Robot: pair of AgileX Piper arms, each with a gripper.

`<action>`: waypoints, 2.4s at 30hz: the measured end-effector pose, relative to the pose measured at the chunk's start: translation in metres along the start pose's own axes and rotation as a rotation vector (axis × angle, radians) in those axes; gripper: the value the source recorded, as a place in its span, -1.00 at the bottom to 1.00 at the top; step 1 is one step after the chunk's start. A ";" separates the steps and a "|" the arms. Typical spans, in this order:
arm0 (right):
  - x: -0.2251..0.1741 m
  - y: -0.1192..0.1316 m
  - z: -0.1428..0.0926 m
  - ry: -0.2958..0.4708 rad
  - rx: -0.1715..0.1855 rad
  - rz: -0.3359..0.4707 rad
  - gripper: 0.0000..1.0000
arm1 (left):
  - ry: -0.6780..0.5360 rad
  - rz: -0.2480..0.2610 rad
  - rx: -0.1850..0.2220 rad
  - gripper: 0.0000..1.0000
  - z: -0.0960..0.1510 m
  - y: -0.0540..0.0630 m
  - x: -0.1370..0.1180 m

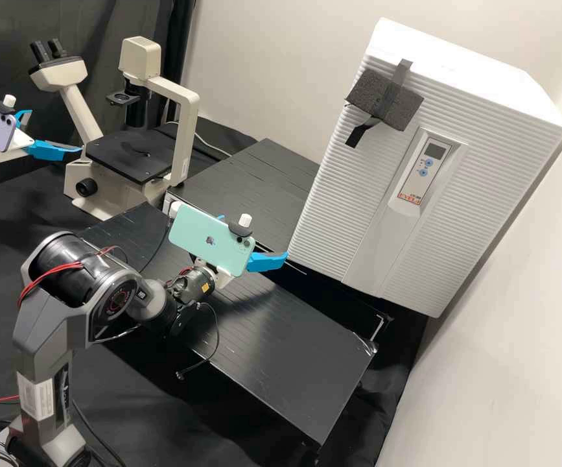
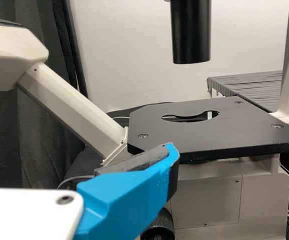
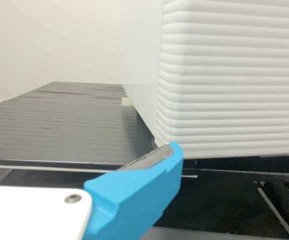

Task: Open the incubator door.

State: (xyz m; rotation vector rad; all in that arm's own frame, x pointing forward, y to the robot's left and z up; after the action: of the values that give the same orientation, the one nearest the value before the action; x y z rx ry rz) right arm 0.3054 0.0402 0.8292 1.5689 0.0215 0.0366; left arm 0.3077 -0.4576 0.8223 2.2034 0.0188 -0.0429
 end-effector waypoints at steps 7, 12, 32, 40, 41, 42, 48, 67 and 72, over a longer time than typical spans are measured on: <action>0.000 0.000 0.000 0.000 0.000 0.000 1.00 | 0.000 0.000 0.000 1.00 0.000 0.000 0.000; 0.000 0.002 -0.002 0.005 0.001 0.007 1.00 | 0.000 0.000 0.000 1.00 0.000 0.000 0.000; 0.036 0.121 -0.065 0.021 0.100 0.349 1.00 | 0.000 0.000 0.000 1.00 0.000 0.000 0.000; 0.044 0.134 -0.060 -0.020 0.111 0.356 -1.00 | 0.000 0.000 0.000 1.00 0.000 0.000 0.000; 0.044 0.135 -0.058 -0.025 0.111 0.360 -1.00 | 0.000 0.000 0.000 1.00 0.000 0.000 0.000; 0.044 0.136 -0.058 -0.029 0.111 0.359 -1.00 | 0.000 0.000 0.000 1.00 0.000 0.000 0.000; 0.042 0.140 -0.051 -0.045 0.121 0.369 -1.00 | 0.000 0.000 0.000 1.00 0.000 0.000 0.000; 0.032 0.142 -0.049 -0.026 0.152 0.360 -1.00 | 0.000 0.000 0.000 1.00 0.000 0.000 0.000; 0.032 0.141 -0.050 -0.021 0.140 0.356 -1.00 | 0.000 0.000 0.000 1.00 0.000 0.000 0.000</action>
State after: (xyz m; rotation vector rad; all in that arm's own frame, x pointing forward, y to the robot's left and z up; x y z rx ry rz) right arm 0.3342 0.0917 0.9709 1.6968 -0.2771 0.3034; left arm 0.3077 -0.4576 0.8223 2.2034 0.0188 -0.0429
